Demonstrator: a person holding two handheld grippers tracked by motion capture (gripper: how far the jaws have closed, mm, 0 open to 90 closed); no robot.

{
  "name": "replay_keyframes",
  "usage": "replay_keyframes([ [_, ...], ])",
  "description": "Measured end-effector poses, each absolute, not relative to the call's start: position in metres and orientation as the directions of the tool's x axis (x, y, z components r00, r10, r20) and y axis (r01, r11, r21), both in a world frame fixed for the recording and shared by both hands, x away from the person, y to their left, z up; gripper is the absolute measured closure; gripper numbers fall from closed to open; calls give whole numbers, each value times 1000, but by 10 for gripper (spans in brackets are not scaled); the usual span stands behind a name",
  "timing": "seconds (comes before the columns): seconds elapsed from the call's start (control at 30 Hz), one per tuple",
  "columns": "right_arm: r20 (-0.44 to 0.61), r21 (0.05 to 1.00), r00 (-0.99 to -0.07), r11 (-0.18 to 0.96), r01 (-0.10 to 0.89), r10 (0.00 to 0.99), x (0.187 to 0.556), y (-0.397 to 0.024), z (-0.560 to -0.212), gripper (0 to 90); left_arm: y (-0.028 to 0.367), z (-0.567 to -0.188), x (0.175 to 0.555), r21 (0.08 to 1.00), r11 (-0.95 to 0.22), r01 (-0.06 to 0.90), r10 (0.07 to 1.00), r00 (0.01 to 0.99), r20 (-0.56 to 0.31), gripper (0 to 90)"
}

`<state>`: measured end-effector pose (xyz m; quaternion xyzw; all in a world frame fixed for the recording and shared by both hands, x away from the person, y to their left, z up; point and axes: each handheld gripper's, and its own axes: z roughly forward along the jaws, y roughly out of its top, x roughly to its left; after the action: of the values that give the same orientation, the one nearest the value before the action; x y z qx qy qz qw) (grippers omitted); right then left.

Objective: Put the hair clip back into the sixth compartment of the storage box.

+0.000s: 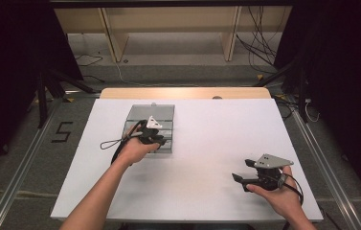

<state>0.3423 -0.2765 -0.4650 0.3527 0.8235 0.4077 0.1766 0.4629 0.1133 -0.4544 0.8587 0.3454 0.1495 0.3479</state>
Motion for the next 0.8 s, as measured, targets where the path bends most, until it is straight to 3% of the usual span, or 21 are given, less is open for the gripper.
replay_keyframes([
  [0.8,0,795,-690,418,440,724,342,-276,-465,266,106,-465,468,680,-544,491,693,720,34,746],
])
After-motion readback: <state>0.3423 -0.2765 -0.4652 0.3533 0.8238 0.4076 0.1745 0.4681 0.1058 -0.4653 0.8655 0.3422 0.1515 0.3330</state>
